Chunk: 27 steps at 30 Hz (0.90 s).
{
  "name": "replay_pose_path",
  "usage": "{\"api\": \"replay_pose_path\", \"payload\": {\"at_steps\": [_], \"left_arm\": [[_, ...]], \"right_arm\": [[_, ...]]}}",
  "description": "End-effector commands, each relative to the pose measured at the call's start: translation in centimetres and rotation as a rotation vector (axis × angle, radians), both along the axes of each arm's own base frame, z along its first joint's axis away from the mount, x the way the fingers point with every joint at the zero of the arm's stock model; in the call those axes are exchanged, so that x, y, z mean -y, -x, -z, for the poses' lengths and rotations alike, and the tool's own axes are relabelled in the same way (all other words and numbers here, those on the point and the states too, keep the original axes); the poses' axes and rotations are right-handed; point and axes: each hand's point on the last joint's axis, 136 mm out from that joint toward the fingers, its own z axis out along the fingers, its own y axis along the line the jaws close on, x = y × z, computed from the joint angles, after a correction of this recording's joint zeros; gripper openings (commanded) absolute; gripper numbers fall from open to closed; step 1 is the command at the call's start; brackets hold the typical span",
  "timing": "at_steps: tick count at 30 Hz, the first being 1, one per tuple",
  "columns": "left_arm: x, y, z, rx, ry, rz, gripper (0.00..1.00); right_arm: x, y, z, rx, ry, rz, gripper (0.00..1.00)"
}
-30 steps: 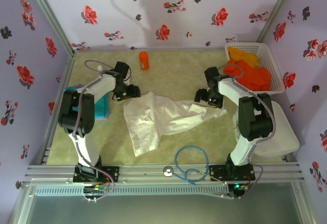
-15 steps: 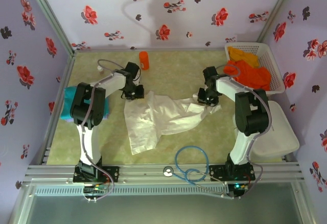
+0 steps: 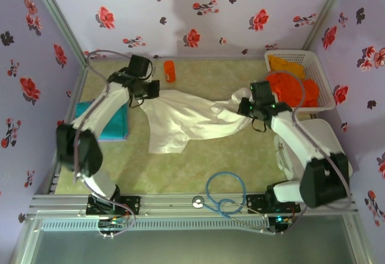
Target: Fold and stack the t-shirts
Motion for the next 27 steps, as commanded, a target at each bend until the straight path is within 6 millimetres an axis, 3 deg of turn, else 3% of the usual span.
{"api": "replay_pose_path", "payload": {"at_steps": [1,2,4,7,9,11,14,17,22,27], "left_arm": [[-1.1,5.3,1.2,-0.049,-0.054,0.005,0.0],[-1.2,6.9,2.0,-0.058,-0.063,0.007,0.0],[-1.4,9.8,3.2,-0.07,-0.059,-0.001,0.0],[-2.0,13.8,6.5,-0.153,-0.047,-0.044,0.0],[-2.2,16.0,8.6,-0.209,-0.053,-0.056,0.01],[-2.6,17.7,10.6,-0.265,-0.062,-0.077,0.15],[-3.0,18.4,11.6,-0.299,-0.071,-0.096,0.36],[-3.1,17.0,10.4,-0.265,-0.086,-0.094,0.51],[-1.4,11.1,7.5,-0.167,-0.05,-0.054,0.59],[-0.2,5.7,8.3,-0.181,-0.033,-0.038,0.6]], "right_arm": [[2.1,2.6,2.2,-0.019,0.072,0.074,0.0],[2.5,4.0,3.2,-0.049,0.075,0.1,0.03],[2.9,6.3,5.3,-0.096,0.061,0.126,0.22],[3.8,9.4,8.6,-0.2,0.056,0.173,0.25],[3.8,10.7,9.9,-0.259,0.04,0.185,0.34],[3.4,11.3,10.6,-0.294,0.015,0.183,0.56],[3.3,10.8,10.3,-0.298,0.03,0.176,0.71],[3.2,9.2,8.3,-0.266,0.059,0.159,0.83],[3.6,6.7,5.1,-0.194,0.114,0.153,0.94],[4.5,4.6,4.5,-0.234,0.147,0.143,0.98]]}}
